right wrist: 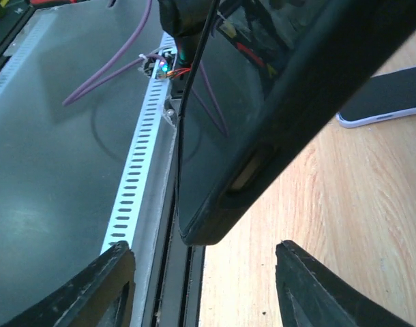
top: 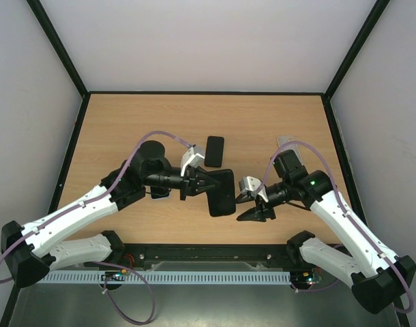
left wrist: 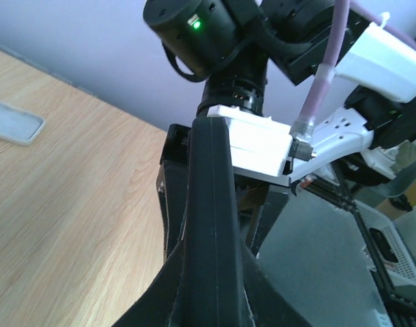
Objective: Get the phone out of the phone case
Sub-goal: Pick up the phone at the center of the board, then remove the phone case from the phone.
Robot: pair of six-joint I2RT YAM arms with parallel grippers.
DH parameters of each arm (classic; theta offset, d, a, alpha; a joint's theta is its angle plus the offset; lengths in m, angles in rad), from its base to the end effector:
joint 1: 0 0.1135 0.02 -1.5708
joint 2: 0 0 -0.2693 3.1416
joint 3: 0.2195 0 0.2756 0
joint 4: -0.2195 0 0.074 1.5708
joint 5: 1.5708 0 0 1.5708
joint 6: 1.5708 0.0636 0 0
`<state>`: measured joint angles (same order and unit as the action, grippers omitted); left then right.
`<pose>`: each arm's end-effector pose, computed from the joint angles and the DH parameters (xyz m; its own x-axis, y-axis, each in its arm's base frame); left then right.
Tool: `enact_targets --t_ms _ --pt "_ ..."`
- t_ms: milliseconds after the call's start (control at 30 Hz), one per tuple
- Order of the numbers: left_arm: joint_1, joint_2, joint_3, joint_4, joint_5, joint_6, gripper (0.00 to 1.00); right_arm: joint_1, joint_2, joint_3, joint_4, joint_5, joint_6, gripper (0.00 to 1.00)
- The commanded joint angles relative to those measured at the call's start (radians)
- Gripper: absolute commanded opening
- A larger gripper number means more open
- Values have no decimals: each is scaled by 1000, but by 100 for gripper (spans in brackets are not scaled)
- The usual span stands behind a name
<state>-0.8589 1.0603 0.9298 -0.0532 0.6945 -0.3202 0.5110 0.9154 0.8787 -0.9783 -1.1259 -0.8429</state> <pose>0.1545 -0.2414 0.3505 -0.4258 0.1232 -0.8964 0.9048 0.0678 -0.4204 0.1292 0.1383 0.2910 -0.0257 -0.3828 -0.9235 -0.9696 -0.2154 0.1162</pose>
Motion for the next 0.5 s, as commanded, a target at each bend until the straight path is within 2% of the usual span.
enact_targets --t_ms 0,67,267,467 --pt "0 -45 -34 217 80 -96 2 9 -31 3 -86 -38 -77 52" --pt "-1 -44 -40 238 87 -112 2 10 -43 12 -70 -34 -40 45" --pt "0 -16 -2 197 92 -120 2 9 -67 47 -114 -35 -56 40" --pt "-1 9 19 170 65 -124 2 20 -66 58 -75 -60 16 33"
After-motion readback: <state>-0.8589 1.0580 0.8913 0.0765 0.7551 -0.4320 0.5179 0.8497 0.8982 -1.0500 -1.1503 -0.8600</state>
